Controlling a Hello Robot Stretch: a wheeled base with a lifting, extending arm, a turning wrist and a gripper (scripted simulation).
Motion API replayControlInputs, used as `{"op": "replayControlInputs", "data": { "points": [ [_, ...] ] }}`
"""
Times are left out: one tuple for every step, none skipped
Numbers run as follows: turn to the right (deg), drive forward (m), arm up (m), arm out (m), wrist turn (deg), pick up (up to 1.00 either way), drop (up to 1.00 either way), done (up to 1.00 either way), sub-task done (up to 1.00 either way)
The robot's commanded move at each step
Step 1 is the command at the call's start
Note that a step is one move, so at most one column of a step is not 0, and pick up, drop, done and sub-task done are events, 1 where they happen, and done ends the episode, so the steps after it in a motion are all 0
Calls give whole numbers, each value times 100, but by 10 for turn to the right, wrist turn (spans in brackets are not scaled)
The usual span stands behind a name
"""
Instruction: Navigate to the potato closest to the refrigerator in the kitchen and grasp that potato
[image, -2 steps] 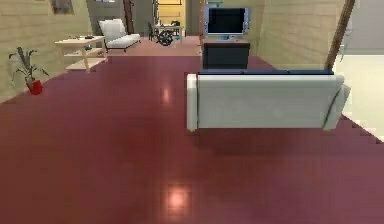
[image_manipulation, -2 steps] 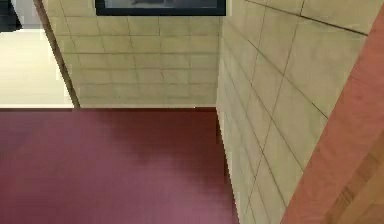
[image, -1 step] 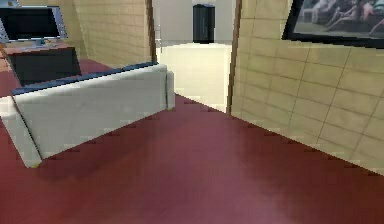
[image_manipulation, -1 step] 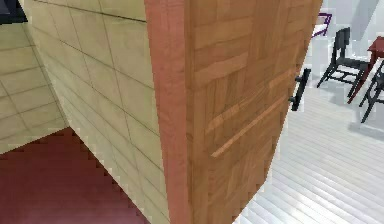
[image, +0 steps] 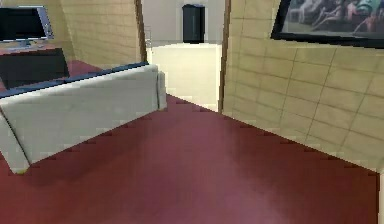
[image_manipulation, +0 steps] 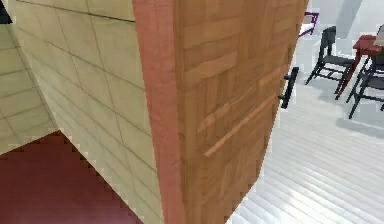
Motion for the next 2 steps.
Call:
{"op": "replayControlInputs", "data": {
  "points": [
    [0, 100, 0, 0, 0, 0, 0, 0, 0],
    [0, 100, 0, 0, 0, 0, 0, 0, 0]
  ]
}}
